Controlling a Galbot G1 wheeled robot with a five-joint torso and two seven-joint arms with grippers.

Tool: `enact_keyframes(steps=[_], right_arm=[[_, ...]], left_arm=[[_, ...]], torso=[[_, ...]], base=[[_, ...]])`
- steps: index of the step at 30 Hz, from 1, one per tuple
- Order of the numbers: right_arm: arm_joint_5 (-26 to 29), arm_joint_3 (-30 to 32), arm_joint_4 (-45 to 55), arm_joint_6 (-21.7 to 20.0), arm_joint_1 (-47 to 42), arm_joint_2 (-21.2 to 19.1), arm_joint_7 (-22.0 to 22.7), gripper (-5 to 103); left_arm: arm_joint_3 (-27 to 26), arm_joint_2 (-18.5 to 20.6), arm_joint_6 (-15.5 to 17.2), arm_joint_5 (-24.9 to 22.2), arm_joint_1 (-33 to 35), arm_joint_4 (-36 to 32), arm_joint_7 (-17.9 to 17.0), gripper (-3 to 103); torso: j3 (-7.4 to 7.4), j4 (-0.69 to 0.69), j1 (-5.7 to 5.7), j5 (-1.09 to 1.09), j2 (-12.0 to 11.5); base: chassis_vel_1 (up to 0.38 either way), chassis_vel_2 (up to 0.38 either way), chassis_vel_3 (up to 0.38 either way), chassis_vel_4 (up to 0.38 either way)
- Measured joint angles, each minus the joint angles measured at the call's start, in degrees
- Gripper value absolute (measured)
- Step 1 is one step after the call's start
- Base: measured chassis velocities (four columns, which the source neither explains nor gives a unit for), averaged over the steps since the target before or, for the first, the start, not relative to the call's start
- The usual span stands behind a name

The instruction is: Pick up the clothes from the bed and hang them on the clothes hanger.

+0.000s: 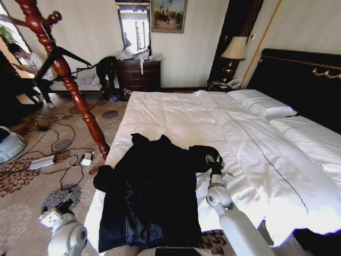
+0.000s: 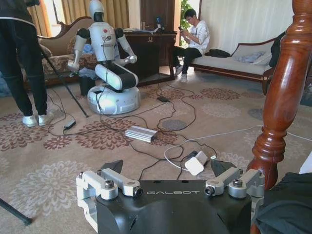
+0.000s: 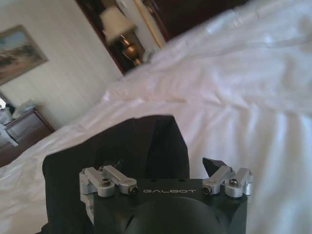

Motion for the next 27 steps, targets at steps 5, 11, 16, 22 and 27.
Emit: enact_keyframes(steps=[5, 11, 16, 22, 27], right_arm=[[9.3, 1.9, 1.3, -2.1, -0.9, 2.3, 1.1, 100], [14.0, 1.6, -0.9, -3.9, 0.1, 4.3, 0.8, 100], [17.7, 1.7, -2.5, -4.4, 1.4, 5.6, 0.8, 88], [18.6, 1.9, -3.2, -3.8, 2.1, 6.1, 0.8, 72], [18.4, 2.2, -3.1, -3.2, 1.8, 6.0, 0.9, 56]], left_arm=[[0.1, -0.1, 0.0, 0.2, 0.0, -0.2, 0.0, 100], [-0.1, -0.1, 0.0, 0.2, 0.4, -0.8, 0.0, 100], [-0.6, 0.0, 0.0, 0.2, 0.9, -1.0, 0.0, 100], [-1.0, 0.1, -0.2, 0.1, 1.4, -1.0, 0.0, 100], [-1.1, 0.0, -0.4, 0.1, 1.7, -1.0, 0.0, 100]], torso=[[0.0, 0.02, 0.0, -0.01, 0.0], [0.0, 0.03, 0.0, 0.0, 0.0], [0.0, 0.03, 0.0, -0.01, 0.0], [0.0, 0.03, 0.0, 0.0, 0.0], [0.0, 0.02, 0.0, 0.0, 0.0]], base=[[0.0, 0.0, 0.0, 0.0], [0.0, 0.0, 0.0, 0.0], [0.0, 0.0, 0.0, 0.0], [0.0, 0.0, 0.0, 0.0], [0.0, 0.0, 0.0, 0.0]])
